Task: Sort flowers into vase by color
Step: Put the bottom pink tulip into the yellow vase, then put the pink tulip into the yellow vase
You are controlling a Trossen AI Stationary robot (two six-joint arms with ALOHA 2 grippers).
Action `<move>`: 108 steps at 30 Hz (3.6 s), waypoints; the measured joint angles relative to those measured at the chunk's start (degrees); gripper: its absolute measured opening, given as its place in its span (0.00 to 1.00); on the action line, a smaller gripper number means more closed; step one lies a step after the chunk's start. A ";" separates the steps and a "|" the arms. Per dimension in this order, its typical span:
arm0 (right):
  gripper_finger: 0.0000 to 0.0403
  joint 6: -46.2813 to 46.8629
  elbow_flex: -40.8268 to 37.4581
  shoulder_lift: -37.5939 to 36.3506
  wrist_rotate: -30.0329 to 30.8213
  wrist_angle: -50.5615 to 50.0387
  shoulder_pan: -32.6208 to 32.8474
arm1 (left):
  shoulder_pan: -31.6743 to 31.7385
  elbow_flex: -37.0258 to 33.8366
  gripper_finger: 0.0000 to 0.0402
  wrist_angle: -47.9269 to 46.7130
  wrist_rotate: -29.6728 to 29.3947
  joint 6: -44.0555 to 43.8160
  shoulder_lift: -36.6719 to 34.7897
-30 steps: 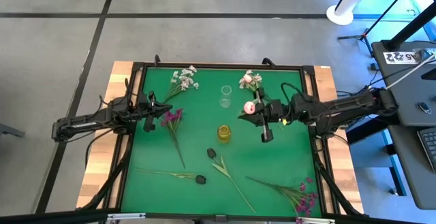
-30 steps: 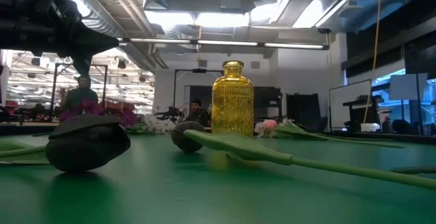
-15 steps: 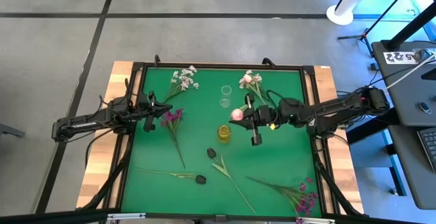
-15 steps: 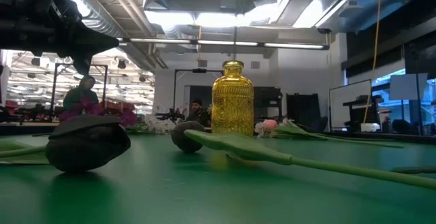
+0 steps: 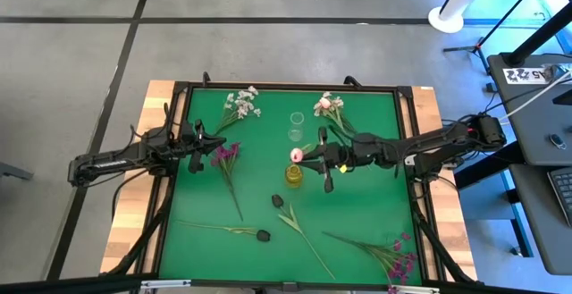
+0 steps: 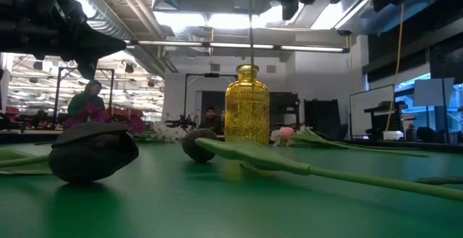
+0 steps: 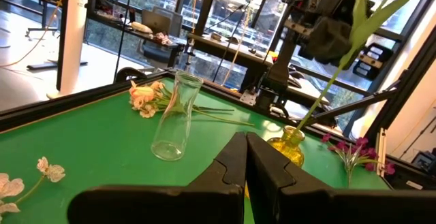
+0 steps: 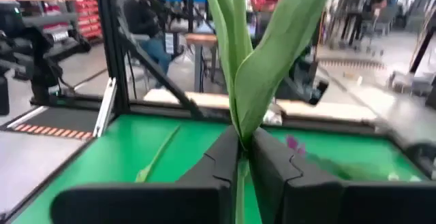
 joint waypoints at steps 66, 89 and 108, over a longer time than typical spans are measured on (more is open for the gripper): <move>0.66 19.64 -5.74 -6.01 6.74 -57.64 -33.48 | 0.02 -0.02 0.00 0.57 -0.02 0.17 -0.02; 0.66 20.37 -5.84 1.82 9.16 -49.87 -33.75 | 0.01 6.37 0.00 -1.66 -6.00 7.90 7.22; 0.66 20.47 -3.55 7.66 9.35 -49.85 -33.75 | 0.00 11.74 0.00 -2.10 -5.98 7.61 18.67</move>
